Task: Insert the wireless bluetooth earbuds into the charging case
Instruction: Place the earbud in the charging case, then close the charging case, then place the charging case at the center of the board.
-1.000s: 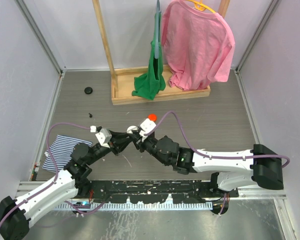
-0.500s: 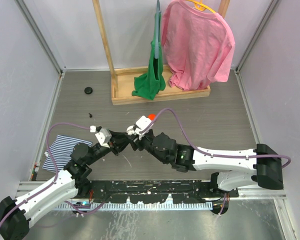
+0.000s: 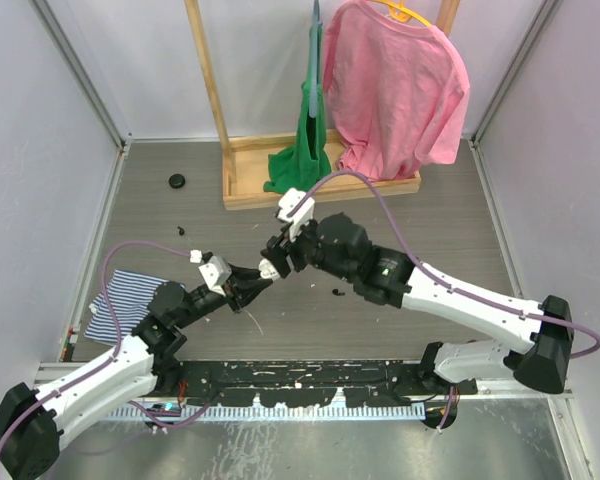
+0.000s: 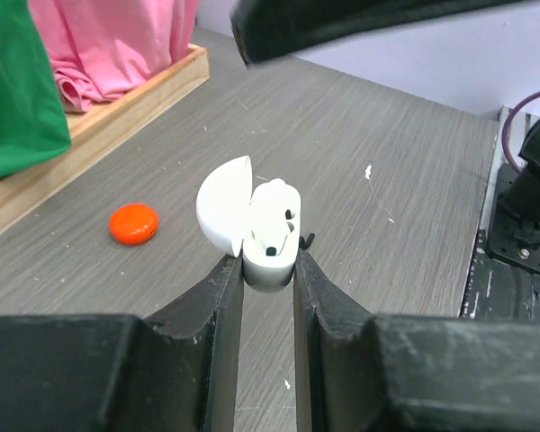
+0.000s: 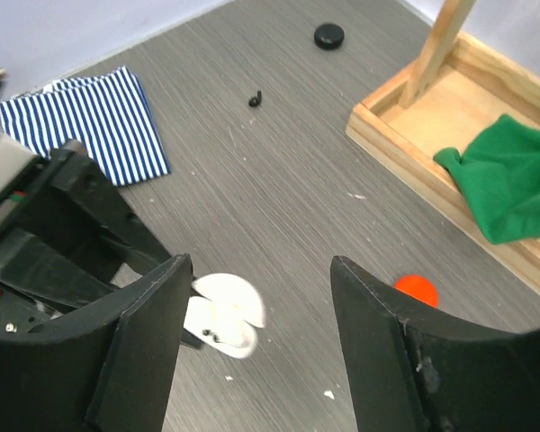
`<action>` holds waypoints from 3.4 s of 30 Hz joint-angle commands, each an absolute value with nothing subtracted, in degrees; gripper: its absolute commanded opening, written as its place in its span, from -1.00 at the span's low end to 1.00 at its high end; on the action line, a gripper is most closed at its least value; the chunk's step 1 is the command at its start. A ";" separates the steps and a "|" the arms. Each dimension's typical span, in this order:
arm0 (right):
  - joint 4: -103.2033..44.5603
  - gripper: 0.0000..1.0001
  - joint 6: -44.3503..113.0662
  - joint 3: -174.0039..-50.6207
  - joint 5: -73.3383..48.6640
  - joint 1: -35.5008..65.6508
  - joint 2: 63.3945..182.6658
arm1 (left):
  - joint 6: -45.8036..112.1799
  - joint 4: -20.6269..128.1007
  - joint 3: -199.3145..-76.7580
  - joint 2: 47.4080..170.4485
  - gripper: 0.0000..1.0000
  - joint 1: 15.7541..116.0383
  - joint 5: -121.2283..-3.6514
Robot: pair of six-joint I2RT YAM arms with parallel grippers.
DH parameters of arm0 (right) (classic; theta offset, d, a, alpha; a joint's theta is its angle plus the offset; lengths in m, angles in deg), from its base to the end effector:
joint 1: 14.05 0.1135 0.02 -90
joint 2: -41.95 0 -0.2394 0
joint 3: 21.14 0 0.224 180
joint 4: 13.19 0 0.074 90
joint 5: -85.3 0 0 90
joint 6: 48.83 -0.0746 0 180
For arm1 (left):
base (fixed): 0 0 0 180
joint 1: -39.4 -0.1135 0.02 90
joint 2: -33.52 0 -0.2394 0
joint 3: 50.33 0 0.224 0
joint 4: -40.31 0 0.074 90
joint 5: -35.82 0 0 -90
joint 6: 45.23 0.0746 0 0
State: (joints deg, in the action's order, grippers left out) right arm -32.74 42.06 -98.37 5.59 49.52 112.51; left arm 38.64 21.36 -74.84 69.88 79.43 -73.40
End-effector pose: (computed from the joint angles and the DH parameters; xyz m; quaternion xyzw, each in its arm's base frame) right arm 0.1484 0.2685 0.3324 -0.3681 0.6886 0.2630 0.5667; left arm 0.1295 -0.1409 0.2273 0.3100 0.5878 -0.3914 0.6365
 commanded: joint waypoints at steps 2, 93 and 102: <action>-40.67 0.44 39.23 -101.11 -13.18 42.04 109.66 | 39.23 16.96 -77.14 71.56 -0.89 79.28 -77.17; -0.25 0.80 33.96 -49.87 30.20 26.84 83.64 | 9.17 40.09 -114.82 132.15 -0.74 70.27 -65.16; -0.95 0.81 33.70 -50.58 30.37 26.86 84.65 | 3.92 40.15 -119.40 138.86 -0.41 68.84 -67.14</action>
